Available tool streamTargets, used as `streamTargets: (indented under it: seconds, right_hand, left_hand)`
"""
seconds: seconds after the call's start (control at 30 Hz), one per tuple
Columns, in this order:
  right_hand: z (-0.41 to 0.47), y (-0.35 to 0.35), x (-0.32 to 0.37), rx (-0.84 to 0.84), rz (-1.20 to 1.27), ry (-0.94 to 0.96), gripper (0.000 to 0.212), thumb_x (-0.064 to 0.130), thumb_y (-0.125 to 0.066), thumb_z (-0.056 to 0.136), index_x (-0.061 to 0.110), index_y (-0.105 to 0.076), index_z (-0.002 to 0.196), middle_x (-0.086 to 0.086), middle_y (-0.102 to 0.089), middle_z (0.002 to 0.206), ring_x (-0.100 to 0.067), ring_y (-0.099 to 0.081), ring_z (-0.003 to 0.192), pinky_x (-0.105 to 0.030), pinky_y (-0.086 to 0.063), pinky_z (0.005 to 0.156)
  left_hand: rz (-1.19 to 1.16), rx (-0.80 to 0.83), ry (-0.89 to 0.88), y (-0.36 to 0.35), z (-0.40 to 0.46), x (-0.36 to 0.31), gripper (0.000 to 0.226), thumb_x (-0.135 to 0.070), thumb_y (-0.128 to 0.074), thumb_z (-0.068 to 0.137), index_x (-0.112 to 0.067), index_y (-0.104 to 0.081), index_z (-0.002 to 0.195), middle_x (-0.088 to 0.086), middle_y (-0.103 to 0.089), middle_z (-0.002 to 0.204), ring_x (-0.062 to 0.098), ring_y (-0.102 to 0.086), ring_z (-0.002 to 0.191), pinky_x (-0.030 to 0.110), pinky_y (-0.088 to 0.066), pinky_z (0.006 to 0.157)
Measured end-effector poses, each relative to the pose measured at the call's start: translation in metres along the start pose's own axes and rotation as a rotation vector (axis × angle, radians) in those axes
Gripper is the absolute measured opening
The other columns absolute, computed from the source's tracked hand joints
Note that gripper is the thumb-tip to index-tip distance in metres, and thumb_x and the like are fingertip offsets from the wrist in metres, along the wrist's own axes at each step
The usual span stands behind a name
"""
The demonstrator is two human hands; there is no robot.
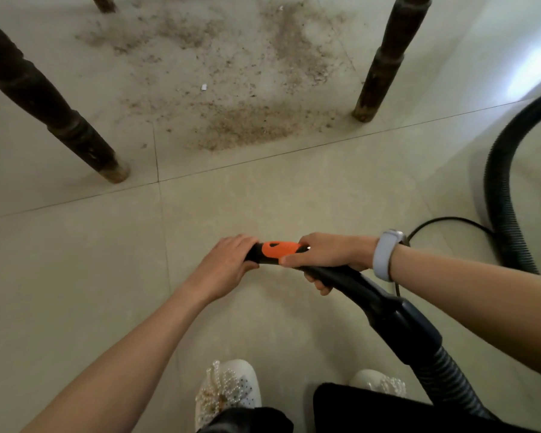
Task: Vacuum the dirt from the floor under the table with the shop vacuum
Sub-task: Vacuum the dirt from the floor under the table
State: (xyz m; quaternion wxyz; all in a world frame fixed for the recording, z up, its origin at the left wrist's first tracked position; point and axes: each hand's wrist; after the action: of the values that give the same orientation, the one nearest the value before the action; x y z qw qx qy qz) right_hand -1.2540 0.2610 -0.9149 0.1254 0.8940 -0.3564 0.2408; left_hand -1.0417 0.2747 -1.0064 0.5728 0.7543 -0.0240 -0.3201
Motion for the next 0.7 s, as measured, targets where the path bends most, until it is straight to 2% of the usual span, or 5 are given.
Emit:
streamTargets:
  seconds: [0.1,0.27,0.4,0.5,0.7]
  right_hand:
    - [0.010,-0.008,0.000,0.016,-0.119,-0.036,0.033,0.033,-0.061,0.090,0.004,-0.047,0.102,-0.008,-0.051,0.067,-0.014,-0.050,0.042,-0.022,-0.046,0.041]
    - [0.019,-0.003,0.009,-0.202,-0.210,0.000,0.028,0.030,-0.055,0.092,0.005,-0.045,0.100,-0.007,-0.051,0.067,-0.016,-0.049,0.043,-0.023,-0.043,0.039]
    - [0.035,0.037,0.032,-0.561,-0.156,0.047,0.021,0.023,-0.052,0.090,0.005,-0.047,0.101,-0.007,-0.052,0.068,-0.019,-0.053,0.044,-0.026,-0.045,0.041]
    - [0.048,0.074,0.047,-0.799,-0.052,0.018,0.025,0.024,-0.054,0.089,0.006,-0.048,0.105,-0.008,-0.058,0.072,-0.022,-0.057,0.052,-0.034,-0.054,0.054]
    - [0.063,0.107,0.096,-0.829,0.295,0.041,0.025,0.026,-0.058,0.090,0.008,-0.050,0.105,-0.008,-0.054,0.072,-0.020,-0.054,0.051,-0.032,-0.053,0.056]
  left_hand:
    - [0.035,-0.023,-0.022,-0.005,-0.003,-0.004,0.039,-0.021,-0.068,0.084,-0.005,-0.056,0.118,0.010,-0.061,0.114,0.033,-0.057,0.102,0.038,-0.042,0.089]
    - [-0.012,-0.139,0.039,-0.002,0.013,-0.005,0.043,-0.027,-0.058,0.087,-0.006,-0.054,0.124,0.010,-0.057,0.124,0.033,-0.054,0.115,0.047,-0.046,0.095]
    - [-0.219,-0.131,0.248,0.008,0.043,-0.012,0.059,-0.027,-0.051,0.095,-0.010,-0.028,0.147,0.009,-0.026,0.152,0.023,-0.025,0.140,0.033,-0.023,0.114]
    - [-0.377,-0.131,0.310,0.020,0.060,-0.016,0.053,-0.026,-0.049,0.096,-0.010,-0.033,0.144,0.007,-0.031,0.147,0.020,-0.033,0.135,0.023,-0.023,0.108]
    - [-0.959,0.109,0.408,0.057,0.082,-0.031,0.038,-0.037,-0.040,0.099,-0.016,-0.049,0.130,0.001,-0.062,0.116,0.012,-0.061,0.100,0.026,-0.047,0.088]
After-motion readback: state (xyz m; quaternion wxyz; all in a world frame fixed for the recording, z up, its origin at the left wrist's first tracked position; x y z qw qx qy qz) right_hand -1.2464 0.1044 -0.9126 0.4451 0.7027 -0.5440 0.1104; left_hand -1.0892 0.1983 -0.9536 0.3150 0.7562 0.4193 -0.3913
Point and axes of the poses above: each hand's wrist, its own z-axis towards the middle knuckle, its own y-axis out of the back of the hand, x = y × z
